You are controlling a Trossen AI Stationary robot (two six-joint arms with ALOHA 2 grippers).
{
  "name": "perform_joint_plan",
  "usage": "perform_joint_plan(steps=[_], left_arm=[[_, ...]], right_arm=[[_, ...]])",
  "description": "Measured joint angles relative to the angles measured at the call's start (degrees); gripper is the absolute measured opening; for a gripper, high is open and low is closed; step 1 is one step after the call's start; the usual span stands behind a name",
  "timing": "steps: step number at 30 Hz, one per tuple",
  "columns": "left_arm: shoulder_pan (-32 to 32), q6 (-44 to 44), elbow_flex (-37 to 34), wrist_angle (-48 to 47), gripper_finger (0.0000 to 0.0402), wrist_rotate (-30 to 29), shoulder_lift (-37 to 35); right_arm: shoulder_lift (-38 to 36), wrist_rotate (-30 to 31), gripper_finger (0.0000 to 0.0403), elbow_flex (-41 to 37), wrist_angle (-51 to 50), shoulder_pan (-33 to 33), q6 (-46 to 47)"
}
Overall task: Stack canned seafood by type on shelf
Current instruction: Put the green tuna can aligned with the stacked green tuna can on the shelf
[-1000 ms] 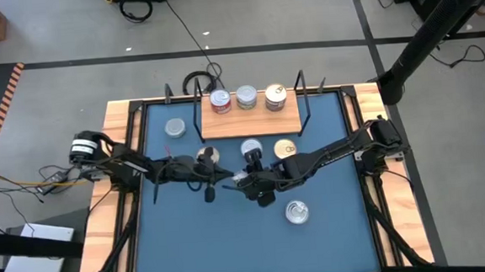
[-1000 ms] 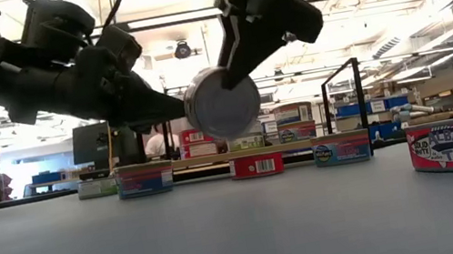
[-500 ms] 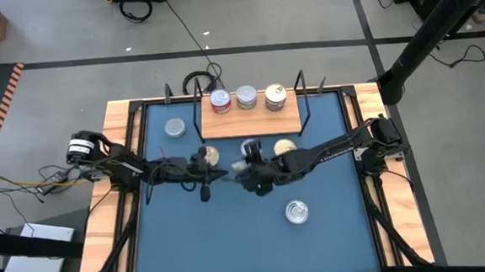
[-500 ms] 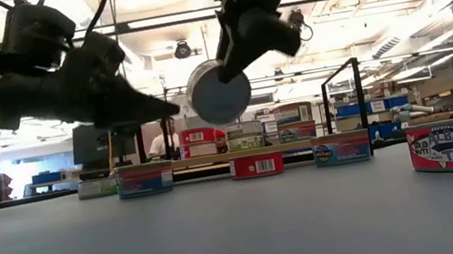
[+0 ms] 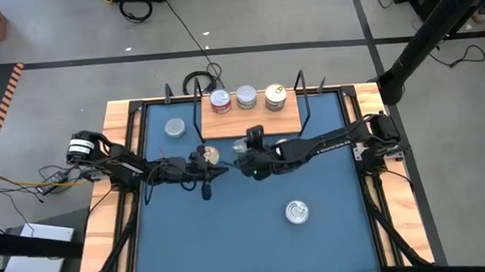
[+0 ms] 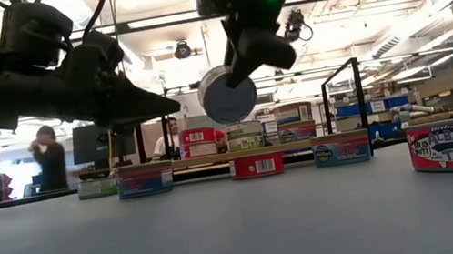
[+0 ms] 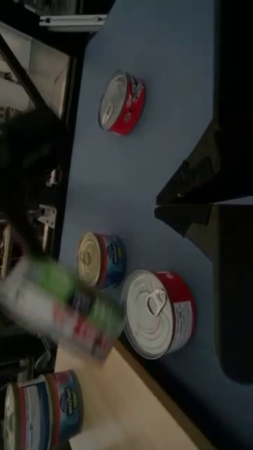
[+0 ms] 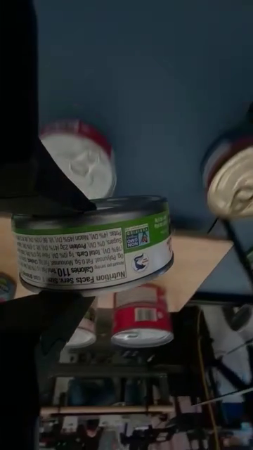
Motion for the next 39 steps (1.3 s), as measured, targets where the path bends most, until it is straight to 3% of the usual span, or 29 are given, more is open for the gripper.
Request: perform_joint_plan(steps=[5,16,24,33,39], left_arm=[[0.0,0.7,0.0,-0.4,0.0,0.0,0.0],[0.0,1.1,0.0,-0.4,0.0,-0.1,0.0],[0.0,1.1,0.1,-0.4,0.0,-0.1,0.0],[0.0,1.1,0.1,-0.4,0.0,0.9,0.0],[0.0,1.1,0.1,-0.9,0.0,0.9,0.0]], right_arm=[[0.0,0.0,0.0143,-4.0,5.9,-4.3,-4.6],[0.1,0.1,0.0143,-16.6,31.5,-12.2,-18.9],[-0.1,-3.4,0.0143,-19.9,35.6,-15.9,-18.2],[0.1,-5.0,0.0266,-21.2,37.7,-16.9,-16.7],[0.1,-4.4,0.0288,-21.2,37.1,-16.8,-15.5]])
